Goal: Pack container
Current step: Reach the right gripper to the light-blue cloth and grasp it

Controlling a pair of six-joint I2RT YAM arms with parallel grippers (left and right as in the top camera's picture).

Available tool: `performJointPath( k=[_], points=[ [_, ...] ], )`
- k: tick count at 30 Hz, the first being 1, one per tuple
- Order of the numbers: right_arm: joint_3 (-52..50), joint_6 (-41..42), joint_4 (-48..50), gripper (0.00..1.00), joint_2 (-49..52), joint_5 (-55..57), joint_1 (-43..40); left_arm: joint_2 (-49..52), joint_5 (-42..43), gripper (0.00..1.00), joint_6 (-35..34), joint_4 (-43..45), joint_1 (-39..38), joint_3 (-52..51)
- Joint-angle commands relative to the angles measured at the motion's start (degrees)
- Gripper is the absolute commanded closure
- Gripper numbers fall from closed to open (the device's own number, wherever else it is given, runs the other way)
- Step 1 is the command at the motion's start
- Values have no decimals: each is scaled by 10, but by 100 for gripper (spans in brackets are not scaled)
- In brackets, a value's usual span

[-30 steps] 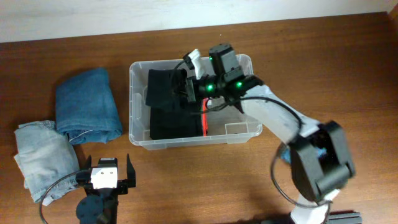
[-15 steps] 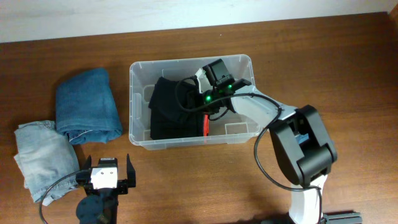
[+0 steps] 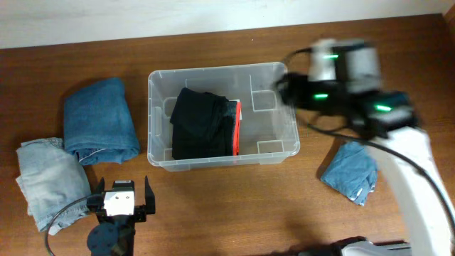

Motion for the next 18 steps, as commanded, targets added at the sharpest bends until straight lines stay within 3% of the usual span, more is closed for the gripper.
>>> performJointPath(
  k=[1,9,18],
  points=[
    [2,-6,-89,6,-69,20,-156,-3,4,1,-1,1,0,-2],
    [-34,-150,-247,1,-67,-6,-453,-3,4,1,-1,1,0,-2],
    [-260,-151,-150,1,-53,-45,-548,-3,4,1,-1,1,0,-2]
  ],
)
